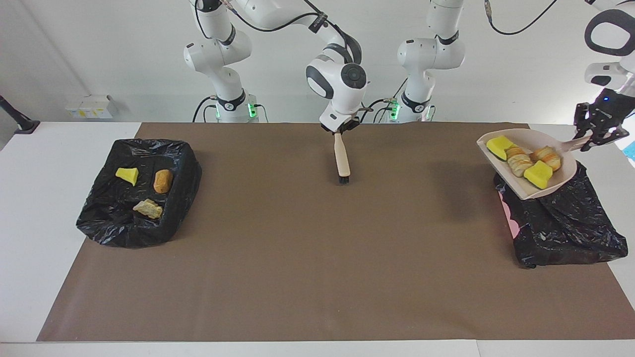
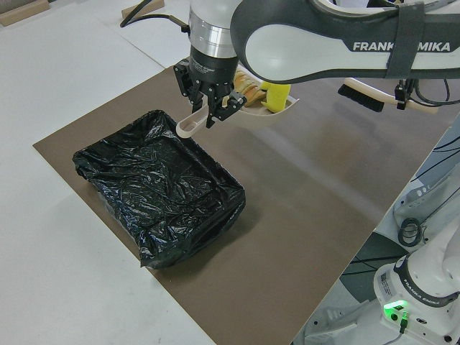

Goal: Sweep and dump trash in bin

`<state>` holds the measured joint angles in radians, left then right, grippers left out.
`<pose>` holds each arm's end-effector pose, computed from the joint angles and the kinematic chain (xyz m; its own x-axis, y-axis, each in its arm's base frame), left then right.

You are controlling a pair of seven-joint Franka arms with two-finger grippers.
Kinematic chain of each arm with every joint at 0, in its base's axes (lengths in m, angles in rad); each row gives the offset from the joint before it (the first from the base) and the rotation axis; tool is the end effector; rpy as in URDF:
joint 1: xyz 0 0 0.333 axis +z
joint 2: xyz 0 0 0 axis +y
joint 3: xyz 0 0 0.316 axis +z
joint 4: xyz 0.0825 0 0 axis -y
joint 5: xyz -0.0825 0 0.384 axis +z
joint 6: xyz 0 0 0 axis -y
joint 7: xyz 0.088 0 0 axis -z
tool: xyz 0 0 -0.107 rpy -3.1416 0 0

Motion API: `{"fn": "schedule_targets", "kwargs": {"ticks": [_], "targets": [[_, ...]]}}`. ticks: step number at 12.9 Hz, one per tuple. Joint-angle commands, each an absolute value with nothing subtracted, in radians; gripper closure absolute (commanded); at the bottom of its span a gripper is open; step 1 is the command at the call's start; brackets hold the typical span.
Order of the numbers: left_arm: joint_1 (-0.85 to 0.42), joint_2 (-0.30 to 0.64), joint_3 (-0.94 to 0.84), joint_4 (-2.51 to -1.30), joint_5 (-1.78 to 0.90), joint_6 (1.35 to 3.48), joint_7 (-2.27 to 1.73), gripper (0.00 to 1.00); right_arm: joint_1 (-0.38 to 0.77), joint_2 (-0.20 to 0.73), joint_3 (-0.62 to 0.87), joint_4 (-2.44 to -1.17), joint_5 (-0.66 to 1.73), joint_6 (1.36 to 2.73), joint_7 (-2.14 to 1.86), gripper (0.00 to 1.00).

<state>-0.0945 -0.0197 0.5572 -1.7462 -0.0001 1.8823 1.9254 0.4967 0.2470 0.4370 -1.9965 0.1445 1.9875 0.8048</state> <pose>0.5113 0.2579 0.5787 0.1117 -0.9928 -0.0430 -0.9837 -0.1043 -0.1464 0.3358 0.4577 0.3329 0.9455 0.0484 -0.3221 0.0588 -0.9980 0.0227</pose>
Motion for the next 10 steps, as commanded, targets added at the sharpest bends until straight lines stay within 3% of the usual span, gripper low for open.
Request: {"fn": "schedule_targets", "kwargs": {"ticks": [1,2,10], "targets": [[-0.086,0.046,0.615,-1.674,0.024,1.954,1.979,1.0,0.497,0.252,0.437,-2.014,0.124,2.025,0.847,0.84],[-0.086,0.064,0.638,-1.66,0.075,2.009,1.98,1.0,0.494,0.25,0.437,-2.005,0.123,2.023,0.842,0.01],[-0.043,0.204,0.646,-1.637,0.342,2.318,1.938,1.0,0.391,0.233,0.434,-1.789,0.111,1.83,0.806,0.0]]}}
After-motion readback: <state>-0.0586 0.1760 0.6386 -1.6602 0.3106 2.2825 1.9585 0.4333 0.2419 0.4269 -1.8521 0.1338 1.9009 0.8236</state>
